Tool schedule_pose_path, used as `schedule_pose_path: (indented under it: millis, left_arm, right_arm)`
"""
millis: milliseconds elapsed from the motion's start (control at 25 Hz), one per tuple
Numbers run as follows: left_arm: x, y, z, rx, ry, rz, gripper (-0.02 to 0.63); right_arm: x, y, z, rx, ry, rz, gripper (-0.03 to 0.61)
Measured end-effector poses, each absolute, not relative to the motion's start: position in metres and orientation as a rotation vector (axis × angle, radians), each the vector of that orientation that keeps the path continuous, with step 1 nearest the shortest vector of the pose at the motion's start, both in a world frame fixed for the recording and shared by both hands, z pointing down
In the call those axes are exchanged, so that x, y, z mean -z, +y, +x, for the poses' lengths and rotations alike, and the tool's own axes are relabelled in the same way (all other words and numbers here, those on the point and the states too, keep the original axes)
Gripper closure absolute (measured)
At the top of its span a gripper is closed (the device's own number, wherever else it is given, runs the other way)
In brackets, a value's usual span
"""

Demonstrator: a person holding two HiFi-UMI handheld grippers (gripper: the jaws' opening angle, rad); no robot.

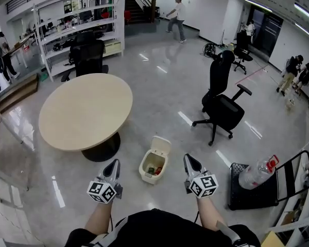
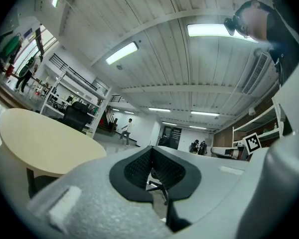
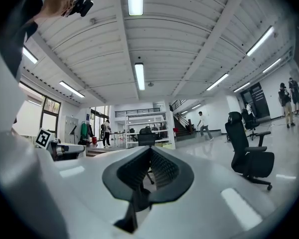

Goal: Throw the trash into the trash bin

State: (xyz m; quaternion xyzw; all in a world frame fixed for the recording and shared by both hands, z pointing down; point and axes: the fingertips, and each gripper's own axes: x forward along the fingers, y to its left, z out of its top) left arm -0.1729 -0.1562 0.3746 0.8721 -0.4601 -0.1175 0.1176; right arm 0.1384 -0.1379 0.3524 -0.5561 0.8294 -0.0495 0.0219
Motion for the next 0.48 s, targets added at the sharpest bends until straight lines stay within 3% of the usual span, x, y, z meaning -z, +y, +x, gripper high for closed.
schedule_pose_path:
  millis: [280, 480]
  left_arm:
    - [-0.376, -0.151, -0.147, 0.304, -1.399, 2.588, 0.612]
    - [-0.370, -0.151, -0.138, 0.306, -1.398, 2.593, 0.612]
  right_arm:
    - [-0.373, -0.122, 0.188, 0.161, 2.571, -1.773, 0.574]
    - [-0.375, -0.124, 0.181, 0.173, 2.565, -1.743, 0.574]
